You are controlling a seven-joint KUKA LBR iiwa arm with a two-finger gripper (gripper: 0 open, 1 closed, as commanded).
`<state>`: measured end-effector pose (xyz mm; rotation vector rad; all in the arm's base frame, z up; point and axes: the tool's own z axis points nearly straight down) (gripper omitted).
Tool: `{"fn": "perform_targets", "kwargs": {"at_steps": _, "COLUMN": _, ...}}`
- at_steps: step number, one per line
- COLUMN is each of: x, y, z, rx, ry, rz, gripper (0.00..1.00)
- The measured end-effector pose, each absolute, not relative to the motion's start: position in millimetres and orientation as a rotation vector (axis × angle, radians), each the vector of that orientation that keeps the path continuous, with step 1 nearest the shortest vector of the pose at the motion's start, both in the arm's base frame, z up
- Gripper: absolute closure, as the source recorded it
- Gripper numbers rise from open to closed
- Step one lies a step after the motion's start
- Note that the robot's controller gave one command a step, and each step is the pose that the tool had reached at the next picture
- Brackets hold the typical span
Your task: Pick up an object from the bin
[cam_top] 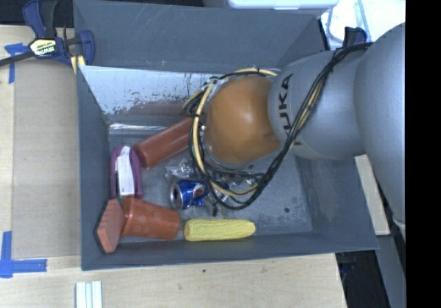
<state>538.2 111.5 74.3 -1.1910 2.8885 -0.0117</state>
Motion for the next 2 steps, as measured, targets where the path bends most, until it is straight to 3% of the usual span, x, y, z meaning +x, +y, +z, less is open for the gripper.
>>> {"fn": "perform_targets", "kwargs": {"at_steps": 1, "x": 552.4, "y": 91.4, "z": 77.8, "rx": -0.255, "ry": 3.118, "rz": -0.001, "gripper": 1.0}}
{"fn": "perform_targets", "kwargs": {"at_steps": 2, "x": 552.3, "y": 91.5, "z": 77.9, "rx": -0.255, "ry": 3.118, "rz": -0.002, "gripper": 1.0}}
